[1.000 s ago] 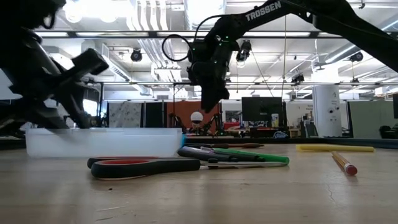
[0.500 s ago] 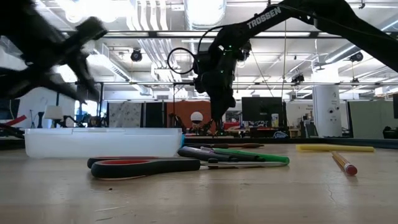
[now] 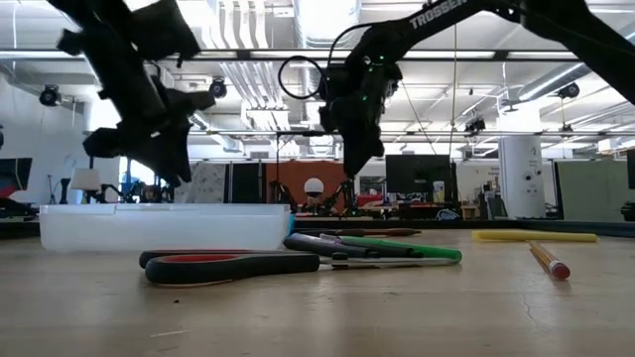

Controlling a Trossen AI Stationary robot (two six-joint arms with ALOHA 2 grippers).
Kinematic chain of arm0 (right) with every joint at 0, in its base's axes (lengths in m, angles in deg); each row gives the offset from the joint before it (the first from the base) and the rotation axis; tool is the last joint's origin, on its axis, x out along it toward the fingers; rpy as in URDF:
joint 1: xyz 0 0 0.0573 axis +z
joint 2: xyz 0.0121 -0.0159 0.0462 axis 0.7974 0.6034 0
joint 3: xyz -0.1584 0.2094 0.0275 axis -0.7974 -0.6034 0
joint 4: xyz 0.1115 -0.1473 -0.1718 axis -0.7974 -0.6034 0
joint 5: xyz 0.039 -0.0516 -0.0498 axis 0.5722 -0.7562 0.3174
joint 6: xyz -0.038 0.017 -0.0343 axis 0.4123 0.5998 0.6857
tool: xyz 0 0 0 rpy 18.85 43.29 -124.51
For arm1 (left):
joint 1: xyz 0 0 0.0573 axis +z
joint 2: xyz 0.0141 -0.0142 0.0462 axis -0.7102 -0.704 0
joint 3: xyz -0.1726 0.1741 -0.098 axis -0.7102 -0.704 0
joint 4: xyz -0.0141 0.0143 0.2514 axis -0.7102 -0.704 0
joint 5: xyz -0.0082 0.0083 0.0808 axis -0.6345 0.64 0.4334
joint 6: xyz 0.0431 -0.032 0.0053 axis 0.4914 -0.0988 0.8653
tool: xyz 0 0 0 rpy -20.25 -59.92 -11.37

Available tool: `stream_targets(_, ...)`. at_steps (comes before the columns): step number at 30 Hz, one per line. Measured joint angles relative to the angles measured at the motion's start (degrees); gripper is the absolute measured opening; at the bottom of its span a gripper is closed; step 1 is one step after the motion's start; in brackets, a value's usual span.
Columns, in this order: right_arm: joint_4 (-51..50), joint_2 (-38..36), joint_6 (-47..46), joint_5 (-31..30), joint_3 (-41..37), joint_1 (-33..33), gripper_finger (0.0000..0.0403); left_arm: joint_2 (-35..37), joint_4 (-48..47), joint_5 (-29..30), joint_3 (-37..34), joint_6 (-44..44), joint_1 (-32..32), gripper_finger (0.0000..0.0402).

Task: Pick & place school supplies into a supply box
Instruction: Put the black pen into the blue supply box

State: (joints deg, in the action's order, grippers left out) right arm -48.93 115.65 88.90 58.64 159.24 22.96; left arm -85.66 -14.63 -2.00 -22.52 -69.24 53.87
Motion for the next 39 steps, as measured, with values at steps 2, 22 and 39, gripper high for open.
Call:
stream_targets(2,1.5,-1.5,-1.3,0.0,-2.8,-0.1,0.0104,-0.4,0.1,-4.1,0.0,4.3,4.3,0.0076)
stream_targets(22,17.5,-17.1,-13.3,-0.4,-25.5,-0.4,0.0102,-10.6,-17.2,-16.5,-0.2,17.6,8.5,0.0076)
stream_targets(39,22.9,-14.6,-12.5,4.1,-25.5,0.7,0.0102,14.8,-10.3,-10.3,4.0,4.8,4.4,0.0076)
